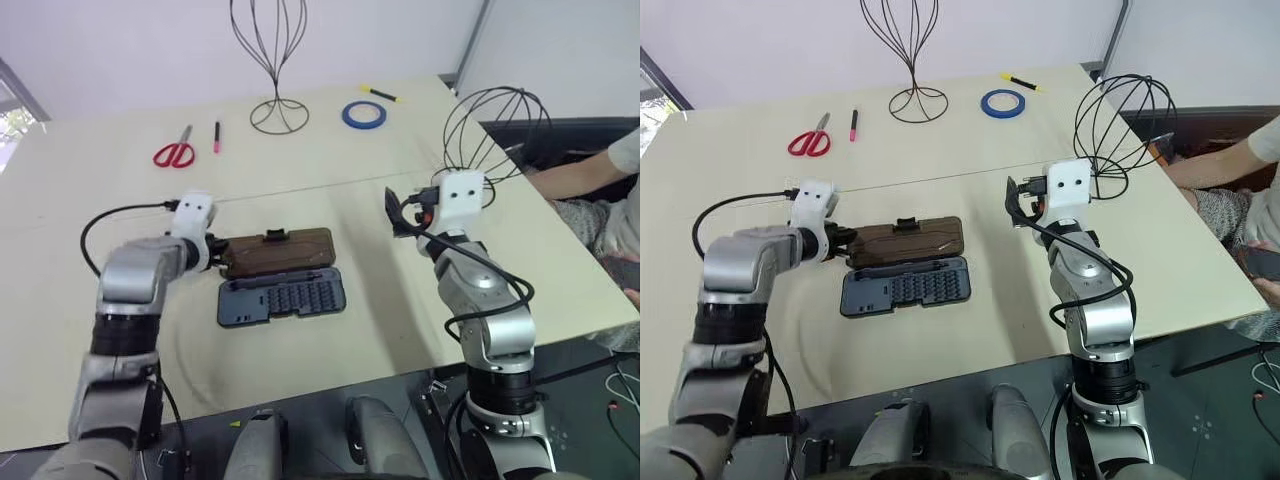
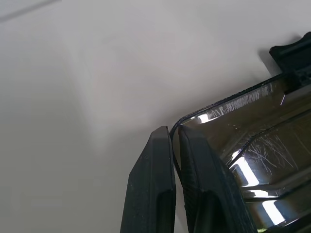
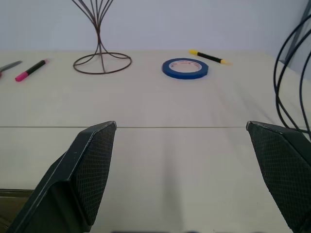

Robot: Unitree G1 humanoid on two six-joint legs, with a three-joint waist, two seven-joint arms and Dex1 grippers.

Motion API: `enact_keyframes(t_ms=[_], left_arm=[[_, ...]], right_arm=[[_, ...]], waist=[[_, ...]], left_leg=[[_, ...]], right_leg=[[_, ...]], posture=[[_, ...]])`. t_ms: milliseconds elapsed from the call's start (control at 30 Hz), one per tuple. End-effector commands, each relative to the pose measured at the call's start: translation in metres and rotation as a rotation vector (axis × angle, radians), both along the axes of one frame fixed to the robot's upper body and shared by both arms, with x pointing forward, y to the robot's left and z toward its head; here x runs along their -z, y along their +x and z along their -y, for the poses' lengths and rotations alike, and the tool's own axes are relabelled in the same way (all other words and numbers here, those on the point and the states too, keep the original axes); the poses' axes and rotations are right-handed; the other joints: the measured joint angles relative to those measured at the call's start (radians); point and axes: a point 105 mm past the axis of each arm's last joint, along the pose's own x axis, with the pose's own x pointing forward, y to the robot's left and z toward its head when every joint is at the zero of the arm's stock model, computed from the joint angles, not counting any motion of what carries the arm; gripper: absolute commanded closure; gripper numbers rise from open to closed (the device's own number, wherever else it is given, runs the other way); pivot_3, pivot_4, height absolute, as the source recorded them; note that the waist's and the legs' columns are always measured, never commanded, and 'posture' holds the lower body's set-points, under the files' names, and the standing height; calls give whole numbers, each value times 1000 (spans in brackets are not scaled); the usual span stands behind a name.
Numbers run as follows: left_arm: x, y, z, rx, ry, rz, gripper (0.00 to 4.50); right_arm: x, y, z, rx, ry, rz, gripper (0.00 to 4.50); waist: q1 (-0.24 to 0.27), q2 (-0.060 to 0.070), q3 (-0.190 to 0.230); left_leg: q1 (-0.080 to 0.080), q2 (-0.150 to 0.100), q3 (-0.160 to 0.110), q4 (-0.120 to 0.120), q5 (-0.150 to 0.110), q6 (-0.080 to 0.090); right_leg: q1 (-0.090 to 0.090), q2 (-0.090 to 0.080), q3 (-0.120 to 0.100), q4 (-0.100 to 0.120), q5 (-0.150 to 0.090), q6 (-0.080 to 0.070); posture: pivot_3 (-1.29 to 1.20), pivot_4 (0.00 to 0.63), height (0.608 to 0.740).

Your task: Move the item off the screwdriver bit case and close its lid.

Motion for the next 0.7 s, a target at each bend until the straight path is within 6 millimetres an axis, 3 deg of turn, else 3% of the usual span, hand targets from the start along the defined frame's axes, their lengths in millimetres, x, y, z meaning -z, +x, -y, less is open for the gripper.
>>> enact_keyframes(t_ms=[33,233,367,700], left_arm=[[7,-15,-2,-79,0,-12,4447],[16,-32,-6,-134,-16,-27,4447],[18,-33,4,-40,-7,-26,4447],[19,-16,15,139,66,16,4447]], right_arm=[[-11,0,-6,-32,-2,43,0],[-12,4,-12,-69,-15,40,0],[-11,5,-15,-84,-18,36,0],[-12,3,-15,-82,-19,34,0]], waist=[[6,0,0],[8,0,0],[7,0,0],[11,1,-1]], left_leg=[[0,0,0,0,0,0],[1,0,0,0,0,0],[1,0,0,0,0,0],[1,0,0,0,0,-1]], right_leg=[[0,0,0,0,0,0],[1,0,0,0,0,0],[1,0,0,0,0,0],[2,0,0,0,0,0]], posture=[[0,150,740],[0,150,740],[0,150,740],[0,150,740]])
